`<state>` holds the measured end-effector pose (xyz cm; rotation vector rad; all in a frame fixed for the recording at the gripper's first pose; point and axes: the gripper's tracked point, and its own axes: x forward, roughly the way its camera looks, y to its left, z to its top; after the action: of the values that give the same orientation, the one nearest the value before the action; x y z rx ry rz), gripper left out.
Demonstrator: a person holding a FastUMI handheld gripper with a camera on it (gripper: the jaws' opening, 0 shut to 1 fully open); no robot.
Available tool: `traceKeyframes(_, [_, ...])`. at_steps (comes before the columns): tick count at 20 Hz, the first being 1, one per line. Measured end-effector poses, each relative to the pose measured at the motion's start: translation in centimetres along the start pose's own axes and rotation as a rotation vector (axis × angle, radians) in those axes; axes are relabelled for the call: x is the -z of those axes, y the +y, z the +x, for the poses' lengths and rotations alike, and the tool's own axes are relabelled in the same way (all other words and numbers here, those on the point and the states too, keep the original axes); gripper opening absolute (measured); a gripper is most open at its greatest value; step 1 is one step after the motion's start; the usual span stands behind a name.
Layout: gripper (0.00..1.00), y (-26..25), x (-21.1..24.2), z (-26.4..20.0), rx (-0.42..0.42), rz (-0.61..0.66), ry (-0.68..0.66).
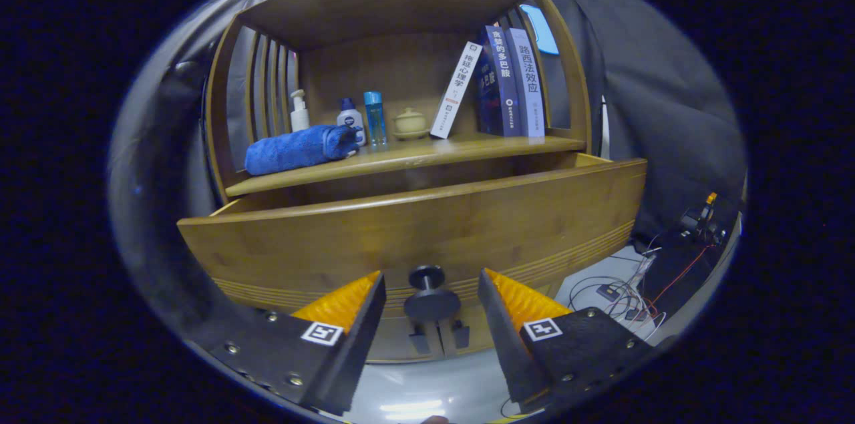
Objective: Pull open the drawer, take out the items inside it, and place them on the countertop above the cabinet.
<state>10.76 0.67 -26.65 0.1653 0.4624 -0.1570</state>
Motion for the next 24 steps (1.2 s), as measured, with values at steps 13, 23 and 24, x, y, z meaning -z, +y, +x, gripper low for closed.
traceKeyframes(13, [0.90,-0.3,0.5,0.2,-0.040,0.016,0.006])
traceKeyframes(23, [0.78,-0.7,-0.5,0.1,-0.030,0.028,-0.039])
traceKeyframes(24, [0.75,-0.1,-0.2,0.4,-0.056,0.030,-0.031])
